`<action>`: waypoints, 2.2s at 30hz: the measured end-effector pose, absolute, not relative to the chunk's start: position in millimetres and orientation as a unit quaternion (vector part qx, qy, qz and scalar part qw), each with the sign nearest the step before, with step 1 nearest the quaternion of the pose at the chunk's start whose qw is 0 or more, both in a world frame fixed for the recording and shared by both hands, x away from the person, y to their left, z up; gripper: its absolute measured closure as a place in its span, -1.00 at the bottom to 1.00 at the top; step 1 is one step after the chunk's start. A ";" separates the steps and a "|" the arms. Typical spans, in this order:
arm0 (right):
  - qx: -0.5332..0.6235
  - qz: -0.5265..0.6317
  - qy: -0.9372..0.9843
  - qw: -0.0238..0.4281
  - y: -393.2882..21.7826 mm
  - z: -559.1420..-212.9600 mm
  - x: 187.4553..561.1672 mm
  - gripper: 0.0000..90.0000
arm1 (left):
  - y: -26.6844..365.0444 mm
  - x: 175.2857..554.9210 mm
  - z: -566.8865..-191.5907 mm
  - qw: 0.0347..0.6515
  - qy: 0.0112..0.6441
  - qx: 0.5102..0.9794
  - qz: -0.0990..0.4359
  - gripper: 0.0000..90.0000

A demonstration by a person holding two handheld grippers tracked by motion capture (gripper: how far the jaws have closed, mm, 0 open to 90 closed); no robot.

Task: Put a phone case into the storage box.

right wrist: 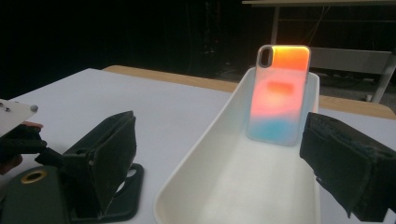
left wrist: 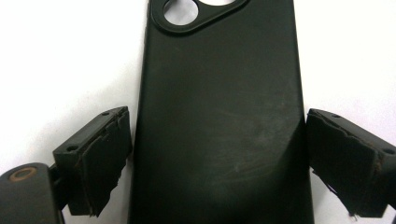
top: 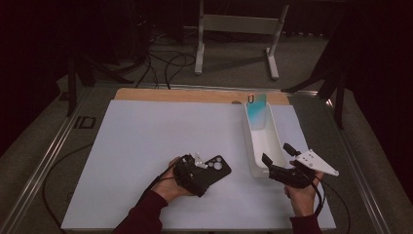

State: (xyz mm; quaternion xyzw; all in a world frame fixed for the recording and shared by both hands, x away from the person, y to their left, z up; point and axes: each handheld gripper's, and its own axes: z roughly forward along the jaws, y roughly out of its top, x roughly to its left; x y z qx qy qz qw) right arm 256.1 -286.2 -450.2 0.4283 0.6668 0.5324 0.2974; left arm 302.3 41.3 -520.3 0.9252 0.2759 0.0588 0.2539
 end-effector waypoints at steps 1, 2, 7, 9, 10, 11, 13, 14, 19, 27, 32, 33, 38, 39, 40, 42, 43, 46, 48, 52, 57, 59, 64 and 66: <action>0.427 0.532 0.667 0.297 -285.8 -450.3 256.2 -0.77 | 41.4 302.2 -519.9 0.253 0.274 0.926 0.059 -0.76; 0.427 0.532 0.668 0.298 -285.5 -450.2 256.2 -0.76 | 41.7 301.8 -519.6 0.254 0.273 0.926 0.059 -0.73; 0.425 0.531 0.670 0.297 -284.0 -450.4 256.4 -0.76 | 41.6 299.9 -519.1 0.256 0.272 0.925 0.064 -0.68; 0.425 0.532 0.670 0.296 -284.0 -450.3 256.4 -0.76 | 41.5 299.3 -518.5 0.256 0.270 0.926 0.066 -0.67; 0.426 0.532 0.669 0.296 -284.1 -450.1 256.2 -0.76 | 41.3 298.7 -518.4 0.257 0.269 0.926 0.068 -0.67; 0.426 0.533 0.669 0.296 -284.4 -449.9 256.3 -0.76 | 41.2 298.2 -517.9 0.258 0.268 0.925 0.072 -0.66; 0.427 0.534 0.668 0.296 -285.4 -449.7 256.5 -0.76 | 41.8 298.2 -515.9 0.262 0.271 0.923 0.084 -0.66; 0.427 0.534 0.667 0.296 -285.7 -449.6 256.5 -0.76 | 43.0 299.1 -514.6 0.267 0.274 0.920 0.084 -0.66; 0.428 0.535 0.666 0.296 -286.0 -449.0 256.7 -0.76 | 50.8 302.6 -505.2 0.286 0.287 0.909 0.095 -0.66; 0.434 0.544 0.662 0.278 -287.4 -446.3 258.5 -0.77 | 58.6 305.6 -492.0 0.309 0.295 0.897 0.113 -0.66; 0.432 0.546 0.667 0.266 -287.4 -441.1 261.4 -0.77 | 59.8 308.3 -480.6 0.325 0.297 0.889 0.128 -0.66; 0.432 0.546 0.668 0.262 -287.4 -440.2 261.9 -0.78 | 60.0 308.9 -477.9 0.327 0.297 0.888 0.129 -0.66; 0.432 0.547 0.675 0.243 -283.6 -434.0 267.9 -0.80 | 59.8 312.1 -465.1 0.349 0.300 0.877 0.142 -0.66; 0.431 0.548 0.676 0.239 -282.0 -432.4 269.2 -0.80 | 59.9 312.7 -462.9 0.353 0.298 0.875 0.145 -0.66; 0.430 0.547 0.679 0.235 -280.6 -430.8 270.6 -0.80 | 59.6 313.2 -461.0 0.358 0.299 0.872 0.147 -0.66; 0.431 0.544 0.683 0.228 -277.0 -428.2 273.9 -0.80 | 59.0 314.3 -457.8 0.363 0.299 0.869 0.154 -0.66; 0.432 0.542 0.684 0.228 -275.0 -427.1 275.5 -0.80 | 58.7 315.0 -456.3 0.366 0.298 0.868 0.155 -0.66; 0.432 0.538 0.690 0.220 -269.6 -424.4 279.0 -0.80 | 57.1 316.4 -451.7 0.371 0.294 0.866 0.160 -0.66; 0.431 0.539 0.691 0.215 -267.0 -422.9 281.5 -0.80 | 56.0 317.4 -449.2 0.376 0.291 0.864 0.164 -0.66; 0.433 0.542 0.693 0.197 -263.1 -419.6 286.8 -0.80 | 52.8 319.6 -445.4 0.379 0.285 0.865 0.164 -0.66; 0.436 0.539 0.699 0.176 -255.9 -417.1 293.7 -0.80 | 47.4 321.0 -441.8 0.385 0.280 0.863 0.167 -0.66; 0.436 0.540 0.699 0.173 -254.6 -417.0 294.6 -0.80 | 46.7 320.9 -440.9 0.384 0.277 0.864 0.169 -0.66; 0.436 0.543 0.700 0.159 -248.9 -415.0 298.2 -0.80 | 42.5 318.7 -433.9 0.397 0.265 0.860 0.177 -0.66; 0.437 0.545 0.699 0.154 -246.2 -413.4 299.5 -0.80 | 40.3 318.5 -431.1 0.400 0.258 0.861 0.179 -0.66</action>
